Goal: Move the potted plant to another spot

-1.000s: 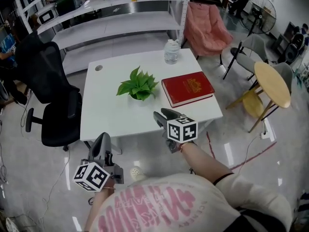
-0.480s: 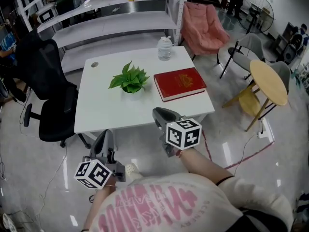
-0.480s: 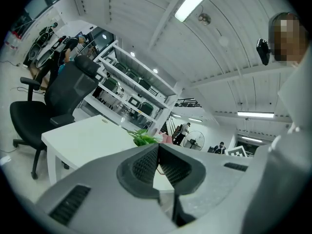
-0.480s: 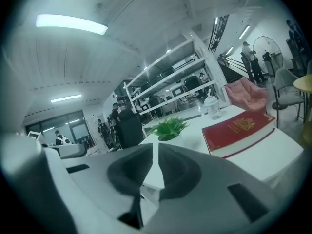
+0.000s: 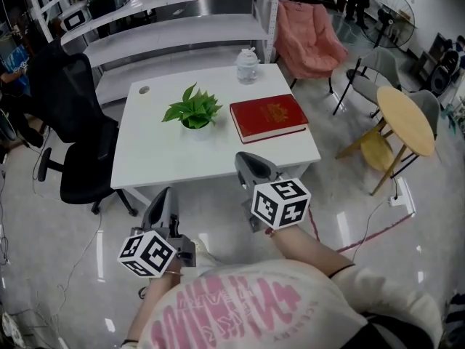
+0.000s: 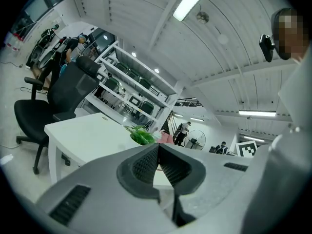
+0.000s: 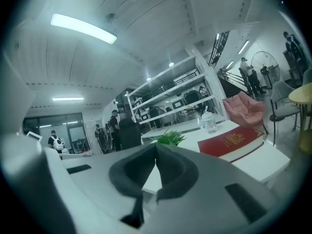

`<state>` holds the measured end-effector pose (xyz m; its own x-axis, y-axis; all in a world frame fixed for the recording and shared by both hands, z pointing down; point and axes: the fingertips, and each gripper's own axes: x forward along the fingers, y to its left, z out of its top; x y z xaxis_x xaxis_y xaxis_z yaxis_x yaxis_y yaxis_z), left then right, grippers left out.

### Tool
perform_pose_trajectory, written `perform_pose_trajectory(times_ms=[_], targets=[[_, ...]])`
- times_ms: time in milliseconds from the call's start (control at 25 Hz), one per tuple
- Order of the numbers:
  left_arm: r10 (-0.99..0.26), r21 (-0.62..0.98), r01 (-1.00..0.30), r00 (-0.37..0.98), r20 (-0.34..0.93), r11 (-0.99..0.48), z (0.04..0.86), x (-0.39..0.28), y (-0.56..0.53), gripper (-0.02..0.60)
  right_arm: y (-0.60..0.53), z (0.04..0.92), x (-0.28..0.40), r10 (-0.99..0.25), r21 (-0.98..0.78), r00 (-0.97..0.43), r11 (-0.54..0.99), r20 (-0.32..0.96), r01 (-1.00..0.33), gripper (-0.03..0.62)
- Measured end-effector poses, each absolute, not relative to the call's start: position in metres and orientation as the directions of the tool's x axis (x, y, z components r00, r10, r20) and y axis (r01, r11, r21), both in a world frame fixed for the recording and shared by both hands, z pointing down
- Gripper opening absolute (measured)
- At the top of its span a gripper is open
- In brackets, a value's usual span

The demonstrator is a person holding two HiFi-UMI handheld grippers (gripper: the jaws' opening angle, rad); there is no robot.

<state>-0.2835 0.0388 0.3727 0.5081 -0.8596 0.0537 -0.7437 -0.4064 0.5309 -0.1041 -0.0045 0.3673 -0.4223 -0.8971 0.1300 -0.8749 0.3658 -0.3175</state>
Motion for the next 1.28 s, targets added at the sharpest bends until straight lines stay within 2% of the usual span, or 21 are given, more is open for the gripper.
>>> perform_pose_trajectory(times_ms=[1120, 1280], targets=[[-0.865, 0.529, -0.764, 0.490, 0.104, -0.369, 0.393, -0.271, 0.047, 0.003, 0.001, 0.409, -0.065, -0.907, -0.290, -0.352, 0.281, 0.233, -0.915, 0.008], [-0.867, 0.529, -0.765, 0.487, 0.103, -0.367, 0.393, -0.273, 0.049, 0.003, 0.002, 0.408, -0.065, -0.912, -0.309, -0.353, 0.280, 0.211, -0.909, 0.008]])
